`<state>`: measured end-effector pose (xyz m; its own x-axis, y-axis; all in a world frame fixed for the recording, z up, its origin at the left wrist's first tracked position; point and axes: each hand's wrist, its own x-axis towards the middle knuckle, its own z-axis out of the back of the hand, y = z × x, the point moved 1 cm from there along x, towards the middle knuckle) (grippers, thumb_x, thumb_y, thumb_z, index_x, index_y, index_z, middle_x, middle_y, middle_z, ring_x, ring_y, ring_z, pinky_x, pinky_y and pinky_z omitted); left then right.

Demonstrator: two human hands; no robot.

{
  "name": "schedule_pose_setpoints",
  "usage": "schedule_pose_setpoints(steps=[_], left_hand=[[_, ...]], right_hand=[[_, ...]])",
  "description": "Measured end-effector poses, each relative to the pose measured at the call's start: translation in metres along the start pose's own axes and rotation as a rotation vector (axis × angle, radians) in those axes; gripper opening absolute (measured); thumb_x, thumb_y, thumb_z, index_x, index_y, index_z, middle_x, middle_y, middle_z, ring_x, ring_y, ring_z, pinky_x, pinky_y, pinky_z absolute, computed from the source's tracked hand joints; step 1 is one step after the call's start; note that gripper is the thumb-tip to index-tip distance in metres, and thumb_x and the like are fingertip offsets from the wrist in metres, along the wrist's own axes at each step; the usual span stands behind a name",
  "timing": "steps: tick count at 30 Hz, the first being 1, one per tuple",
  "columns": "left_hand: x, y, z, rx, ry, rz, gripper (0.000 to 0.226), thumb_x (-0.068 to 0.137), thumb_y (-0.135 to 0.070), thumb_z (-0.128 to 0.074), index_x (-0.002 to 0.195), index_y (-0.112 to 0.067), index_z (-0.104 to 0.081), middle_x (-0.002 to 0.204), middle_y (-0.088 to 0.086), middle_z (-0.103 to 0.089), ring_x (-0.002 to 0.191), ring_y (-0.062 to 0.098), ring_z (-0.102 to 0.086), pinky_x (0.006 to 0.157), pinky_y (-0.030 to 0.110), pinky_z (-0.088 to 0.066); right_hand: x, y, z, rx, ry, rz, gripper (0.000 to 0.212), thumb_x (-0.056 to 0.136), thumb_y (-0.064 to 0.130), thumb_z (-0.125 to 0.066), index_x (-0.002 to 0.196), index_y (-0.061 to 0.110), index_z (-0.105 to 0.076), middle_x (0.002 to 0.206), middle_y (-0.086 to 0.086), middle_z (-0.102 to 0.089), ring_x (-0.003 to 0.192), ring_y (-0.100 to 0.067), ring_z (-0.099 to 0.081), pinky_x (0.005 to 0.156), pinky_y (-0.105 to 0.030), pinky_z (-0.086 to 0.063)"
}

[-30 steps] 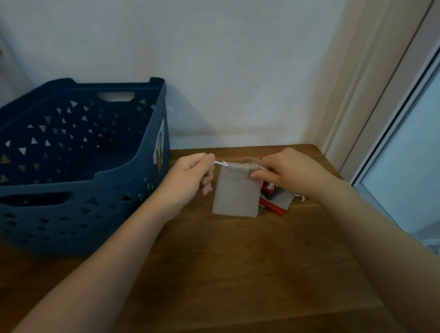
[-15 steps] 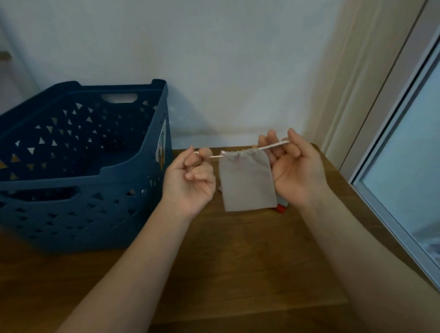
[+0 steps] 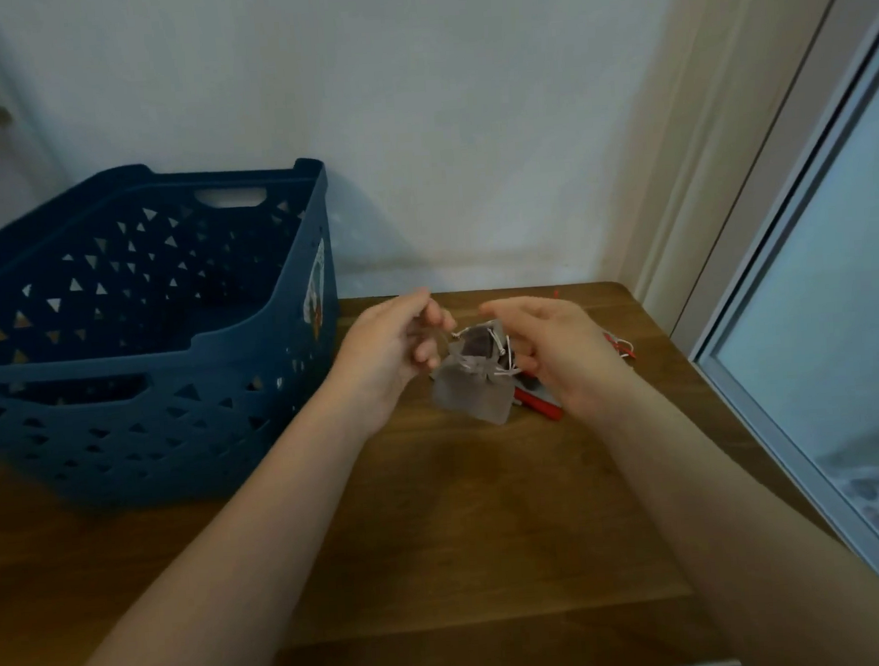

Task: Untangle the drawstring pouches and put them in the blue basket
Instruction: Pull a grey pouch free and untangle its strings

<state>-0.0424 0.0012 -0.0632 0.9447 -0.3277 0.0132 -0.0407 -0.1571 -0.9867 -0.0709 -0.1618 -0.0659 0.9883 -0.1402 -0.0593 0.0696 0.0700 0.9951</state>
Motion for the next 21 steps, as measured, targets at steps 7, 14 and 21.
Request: schedule_pose_setpoints(steps=[7,14,21], left_hand=[[-0.008,-0.032,-0.018,0.632,0.002,-0.385,0.031,0.094,-0.019,-0.051,0.065,-0.014,-0.059,0.049,-0.014,-0.049,0.048,-0.003,-0.045,0.051,0.010,-0.032],[-0.010,-0.010,-0.016,0.037,0.083,-0.232,0.014,0.096,-0.008,-0.044,0.086,-0.013,-0.053,0.073,0.002,-0.057,0.046,0.009,-0.040,0.043,0.018,-0.032],[-0.012,0.018,-0.025,0.216,0.109,-0.015,0.013,0.093,-0.023,-0.053,0.099,-0.013,-0.060,0.067,-0.006,-0.057,0.054,0.005,-0.048,0.052,0.018,-0.040]], right_hand=[[-0.006,0.012,-0.023,-0.700,0.031,0.484,0.013,0.086,0.016,-0.063,0.085,0.007,-0.072,0.068,-0.005,-0.066,0.065,-0.018,-0.059,0.060,-0.031,-0.044],[-0.007,0.013,-0.024,-0.235,-0.054,0.318,0.025,0.091,0.012,-0.054,0.066,0.011,-0.058,0.054,-0.003,-0.053,0.048,-0.007,-0.047,0.047,-0.023,-0.038],[-0.014,0.005,-0.015,0.121,0.036,0.110,0.020,0.097,0.015,-0.044,0.081,0.015,-0.057,0.057,0.003,-0.047,0.047,-0.008,-0.041,0.040,-0.015,-0.030]])
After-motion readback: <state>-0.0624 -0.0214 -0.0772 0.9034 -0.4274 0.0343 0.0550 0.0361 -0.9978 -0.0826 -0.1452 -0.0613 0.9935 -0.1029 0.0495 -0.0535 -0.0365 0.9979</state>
